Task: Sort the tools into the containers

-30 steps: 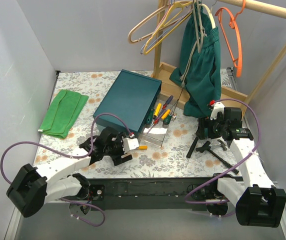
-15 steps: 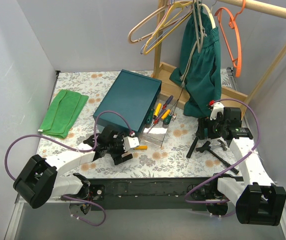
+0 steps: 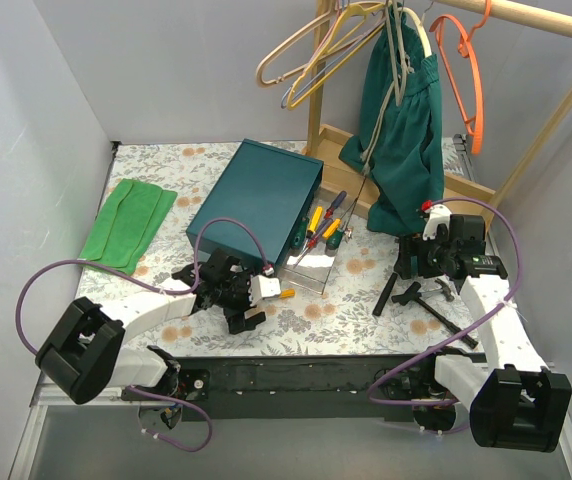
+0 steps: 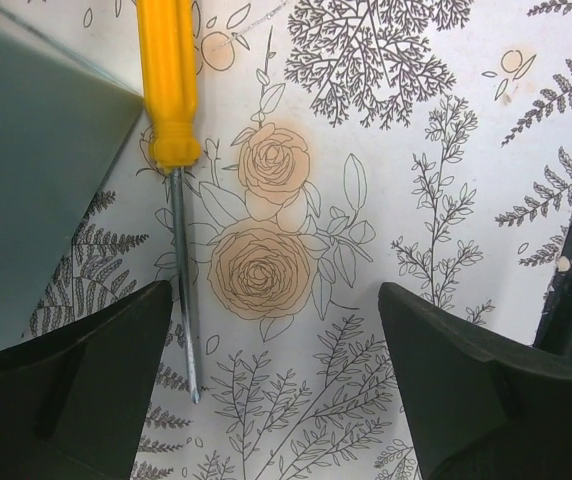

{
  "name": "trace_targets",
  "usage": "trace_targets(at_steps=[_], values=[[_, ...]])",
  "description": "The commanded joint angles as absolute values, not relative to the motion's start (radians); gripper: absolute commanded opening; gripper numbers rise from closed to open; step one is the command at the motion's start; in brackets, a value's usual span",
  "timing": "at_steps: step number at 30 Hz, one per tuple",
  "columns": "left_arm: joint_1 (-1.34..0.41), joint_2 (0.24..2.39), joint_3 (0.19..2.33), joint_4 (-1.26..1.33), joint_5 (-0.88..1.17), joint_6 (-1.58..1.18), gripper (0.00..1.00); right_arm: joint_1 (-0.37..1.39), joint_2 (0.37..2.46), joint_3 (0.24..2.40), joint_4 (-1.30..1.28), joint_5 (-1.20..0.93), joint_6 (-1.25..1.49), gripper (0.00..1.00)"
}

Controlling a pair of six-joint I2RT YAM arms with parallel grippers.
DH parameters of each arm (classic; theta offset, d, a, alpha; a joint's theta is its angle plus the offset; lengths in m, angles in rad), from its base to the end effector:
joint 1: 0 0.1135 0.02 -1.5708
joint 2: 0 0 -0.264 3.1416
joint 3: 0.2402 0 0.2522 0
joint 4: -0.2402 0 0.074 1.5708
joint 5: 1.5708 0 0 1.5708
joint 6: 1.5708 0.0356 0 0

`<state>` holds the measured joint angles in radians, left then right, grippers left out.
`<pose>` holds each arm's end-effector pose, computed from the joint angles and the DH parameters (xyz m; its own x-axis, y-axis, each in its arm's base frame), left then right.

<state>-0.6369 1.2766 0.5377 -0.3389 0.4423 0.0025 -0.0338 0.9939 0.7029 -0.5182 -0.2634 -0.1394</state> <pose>0.1639 -0.1402 0.1520 -0.7064 0.5254 -0.4742 0.7021 0.6048 -0.3759 0.2029 0.0024 0.2435 -0.6959 -0.1107 -0.7096 -0.2460 0.9650 0.0907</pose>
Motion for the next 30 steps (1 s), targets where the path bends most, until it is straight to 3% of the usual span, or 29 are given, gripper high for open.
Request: trace_targets(at_steps=[1, 4, 13, 14, 16, 17, 19, 30], values=[[-0.624, 1.301, 0.537, -0.334, 0.488, 0.054, 0.83, -0.043, 0.991, 0.718, -0.511, -0.259, -0.156, 0.88], [-0.624, 1.267, 0.519, -0.37, 0.496, 0.078, 0.76, -0.046, 0.994, 0.716, -0.508, -0.261, -0.156, 0.88], [-0.624, 1.301, 0.466, -0.319, 0.347, 0.008, 0.39, -0.048, 1.017, 0.738, -0.502, -0.27, -0.147, 0.88], [-0.624, 1.307, 0.462, -0.313, 0.339, 0.008, 0.29, -0.048, 1.019, 0.741, -0.503, -0.273, -0.147, 0.88], [-0.624, 1.319, 0.446, -0.313, 0.322, 0.008, 0.23, -0.048, 1.022, 0.744, -0.506, -0.275, -0.147, 0.88], [-0.624, 1.316, 0.442, -0.316, 0.325, 0.012, 0.12, -0.048, 1.023, 0.745, -0.505, -0.275, -0.146, 0.88], [-0.624, 1.292, 0.434, -0.339, 0.342, 0.031, 0.0, -0.048, 1.025, 0.746, -0.505, -0.275, -0.146, 0.89], [-0.626, 0.997, 0.55, -0.626, 0.61, 0.189, 0.0, -0.048, 1.04, 0.785, -0.515, -0.282, -0.141, 0.88]])
